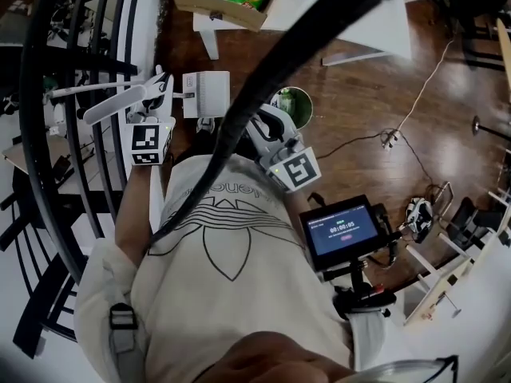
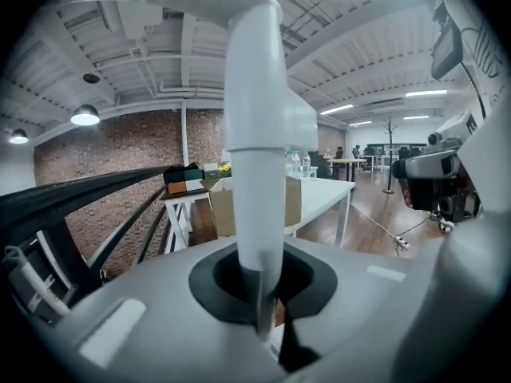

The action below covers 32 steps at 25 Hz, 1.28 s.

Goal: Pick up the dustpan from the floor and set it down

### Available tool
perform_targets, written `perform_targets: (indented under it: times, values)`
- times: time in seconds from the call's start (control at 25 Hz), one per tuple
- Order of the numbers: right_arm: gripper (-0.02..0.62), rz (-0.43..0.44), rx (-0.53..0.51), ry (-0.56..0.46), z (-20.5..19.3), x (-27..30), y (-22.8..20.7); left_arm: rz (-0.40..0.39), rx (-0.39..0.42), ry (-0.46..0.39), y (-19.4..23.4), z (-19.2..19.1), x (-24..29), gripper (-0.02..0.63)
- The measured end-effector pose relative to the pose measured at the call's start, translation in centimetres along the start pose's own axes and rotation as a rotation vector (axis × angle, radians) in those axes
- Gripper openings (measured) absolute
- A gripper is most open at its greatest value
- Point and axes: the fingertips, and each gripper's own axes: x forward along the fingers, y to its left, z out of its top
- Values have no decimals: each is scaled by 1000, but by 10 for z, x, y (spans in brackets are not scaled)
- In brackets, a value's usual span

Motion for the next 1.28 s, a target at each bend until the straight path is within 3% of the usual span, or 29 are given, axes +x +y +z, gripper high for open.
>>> perform_targets:
  times: [0.4, 0.56, 0.84, 1.04, 1.28]
  values:
    - [63, -50, 9, 33, -8, -7, -8, -9, -37, 32, 3, -14, 18, 32]
    - [63, -68, 26, 67, -21, -18, -11, -7, -53, 62, -5, -39, 28, 34]
    - [63, -85, 106, 100, -38, -32, -8, -59, -6, 88, -18, -80, 50, 34]
    - [63, -107, 135, 167, -77, -30, -15, -75, -21, 115, -8, -137, 86, 34]
    - [58, -152, 167, 210, -98, -35, -16, -112, 0, 90, -9, -172, 116, 34]
